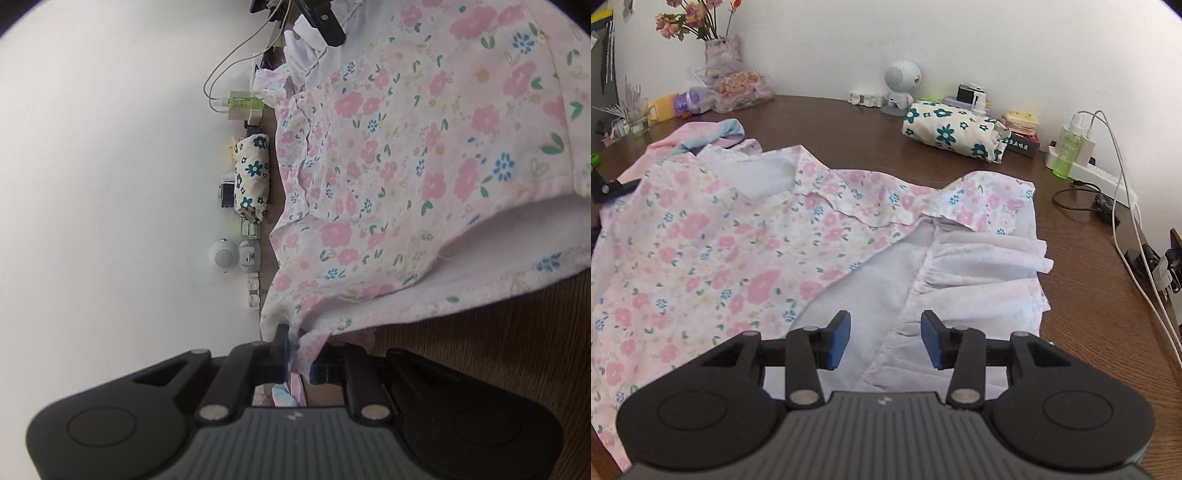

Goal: Fold clothes

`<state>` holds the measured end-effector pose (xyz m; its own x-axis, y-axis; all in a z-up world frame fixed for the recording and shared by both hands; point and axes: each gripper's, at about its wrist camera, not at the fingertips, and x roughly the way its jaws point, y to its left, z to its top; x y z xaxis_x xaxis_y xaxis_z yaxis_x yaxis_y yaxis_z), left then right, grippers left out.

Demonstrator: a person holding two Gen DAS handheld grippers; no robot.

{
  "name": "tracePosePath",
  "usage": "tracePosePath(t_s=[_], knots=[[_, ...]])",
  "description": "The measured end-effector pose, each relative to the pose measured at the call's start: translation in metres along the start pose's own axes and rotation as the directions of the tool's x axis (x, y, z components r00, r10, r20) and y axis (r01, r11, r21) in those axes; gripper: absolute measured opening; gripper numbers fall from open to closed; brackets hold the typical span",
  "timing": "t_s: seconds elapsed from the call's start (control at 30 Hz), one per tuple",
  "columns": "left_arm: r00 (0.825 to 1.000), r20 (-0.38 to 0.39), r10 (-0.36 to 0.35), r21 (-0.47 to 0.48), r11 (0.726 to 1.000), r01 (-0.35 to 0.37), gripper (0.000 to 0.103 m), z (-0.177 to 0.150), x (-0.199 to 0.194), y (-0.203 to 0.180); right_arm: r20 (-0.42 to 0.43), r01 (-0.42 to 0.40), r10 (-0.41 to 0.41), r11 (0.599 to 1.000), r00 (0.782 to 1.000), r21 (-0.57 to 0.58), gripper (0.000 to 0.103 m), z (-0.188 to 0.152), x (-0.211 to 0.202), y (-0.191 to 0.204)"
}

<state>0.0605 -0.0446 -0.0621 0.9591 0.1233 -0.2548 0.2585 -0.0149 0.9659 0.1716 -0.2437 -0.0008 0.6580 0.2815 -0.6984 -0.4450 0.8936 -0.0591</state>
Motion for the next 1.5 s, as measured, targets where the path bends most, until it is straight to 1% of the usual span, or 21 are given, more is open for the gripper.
tracePosePath(t_s=[0.1, 0.17, 0.23, 0.3, 0.4, 0.47, 0.5, 0.53, 0.57, 0.63, 0.73, 0.77, 0.8, 0.83, 0.9, 1.03, 1.1, 1.13, 1.23, 1.37, 1.5], knots=[[1.000, -0.019, 0.005, -0.028, 1.000, -0.006, 0.014, -0.001, -0.001, 0.000, -0.001, 0.015, -0.015, 0.999, 1.000, 0.029, 0.045, -0.010, 0.005, -0.007], [0.998, -0.058, 0.004, -0.101, 0.995, -0.010, 0.041, -0.002, 0.011, 0.002, 0.001, 0.015, -0.015, 0.998, 1.000, 0.064, 0.046, -0.016, 0.006, -0.013], [0.996, -0.083, -0.035, -0.201, 0.979, 0.017, 0.051, -0.008, 0.020, 0.006, 0.009, 0.014, -0.015, 0.996, 1.000, 0.093, 0.047, -0.019, 0.004, -0.018], [0.990, -0.101, -0.102, -0.304, 0.950, 0.067, 0.051, -0.008, 0.027, 0.016, 0.015, 0.025, -0.027, 0.995, 1.000, 0.101, 0.049, -0.022, 0.002, -0.020], [0.969, -0.130, -0.212, -0.468, 0.874, 0.129, 0.051, -0.015, 0.038, 0.032, 0.016, 0.036, -0.037, 0.993, 0.999, 0.111, 0.051, -0.023, 0.001, -0.022], [0.950, -0.110, -0.294, -0.587, 0.790, 0.176, 0.047, -0.025, 0.043, 0.043, 0.016, 0.041, -0.043, 0.993, 0.999, 0.114, 0.053, -0.023, 0.000, -0.022], [0.938, -0.069, -0.339, -0.653, 0.726, 0.214, 0.039, -0.031, 0.045, 0.050, 0.016, 0.043, -0.045, 0.992, 0.999, 0.116, 0.053, -0.023, 0.000, -0.022], [0.930, -0.039, -0.366, -0.699, 0.675, 0.236, 0.016, -0.037, 0.046, 0.056, 0.016, 0.046, -0.048, 0.992, 0.999, 0.117, 0.053, -0.023, -0.001, -0.022], [0.922, -0.008, -0.387, -0.738, 0.624, 0.256, 0.002, -0.041, 0.046, 0.061, 0.018, 0.052, -0.054, 0.991, 0.998, 0.121, 0.054, -0.024, -0.001, -0.021], [0.940, 0.011, -0.340, -0.727, 0.643, 0.241, 0.002, -0.042, 0.039, 0.066, 0.020, 0.063, -0.066, 0.990, 0.998, 0.127, 0.054, -0.026, -0.003, -0.019], [0.991, -0.051, -0.126, -0.484, 0.871, 0.085, 0.001, -0.023, 0.026, 0.056, 0.020, 0.084, -0.087, 0.986, 0.996, 0.144, 0.054, -0.028, -0.006, -0.017], [0.998, -0.060, -0.025, -0.350, 0.937, 0.002, 0.001, -0.016, 0.022, 0.046, 0.021, 0.089, -0.094, 0.985, 0.995, 0.150, 0.054, -0.029, -0.008, -0.018], [0.996, -0.053, 0.078, -0.206, 0.975, -0.087, 0.001, -0.009, 0.018, 0.037, 0.020, 0.096, -0.100, 0.983, 0.995, 0.156, 0.054, -0.030, -0.009, -0.020], [0.982, -0.020, 0.186, -0.032, 0.982, -0.186, 0.001, -0.003, 0.014, 0.023, 0.018, 0.105, -0.109, 0.981, 0.994, 0.162, 0.055, -0.032, -0.011, -0.022], [0.950, 0.091, 0.298, 0.257, 0.915, -0.311, 0.001, -0.004, 0.008, -0.005, 0.014, 0.123, -0.127, 0.977, 0.992, 0.174, 0.056, -0.035, -0.015, -0.025], [0.986, 0.133, 0.104, 0.396, 0.906, -0.149, 0.007, -0.007, -0.006, -0.032, 0.004, 0.147, -0.151, 0.969, 0.989, 0.201, 0.057, -0.041, -0.021, -0.038], [0.995, 0.099, -0.024, 0.269, 0.963, -0.003, 0.010, -0.006, -0.011, -0.025, 0.000, 0.146, -0.149, 0.968, 0.989, 0.204, 0.057, -0.042, -0.022, -0.041], [0.994, 0.079, -0.072, 0.182, 0.982, 0.056, 0.018, -0.008, -0.012, -0.017, -0.003, 0.147, -0.149, 0.968, 0.989, 0.202, 0.057, -0.041, -0.022, -0.041], [0.986, 0.074, -0.151, -0.017, 0.988, 0.152, 0.053, -0.022, -0.019, 0.006, -0.016, 0.158, -0.157, 0.971, 0.987, 0.179, 0.058, -0.037, -0.021, -0.039], [0.969, 0.048, -0.242, -0.199, 0.948, 0.247, 0.067, -0.059, -0.029, 0.027, -0.027, 0.163, -0.160, 0.973, 0.987, 0.166, 0.058, -0.034, -0.019, -0.040], [0.929, 0.044, -0.367, -0.405, 0.844, 0.353, 0.068, -0.097, -0.013, 0.039, -0.023, 0.161, -0.160, 0.970, 0.987, 0.180, 0.058, -0.035, -0.019, -0.041]])
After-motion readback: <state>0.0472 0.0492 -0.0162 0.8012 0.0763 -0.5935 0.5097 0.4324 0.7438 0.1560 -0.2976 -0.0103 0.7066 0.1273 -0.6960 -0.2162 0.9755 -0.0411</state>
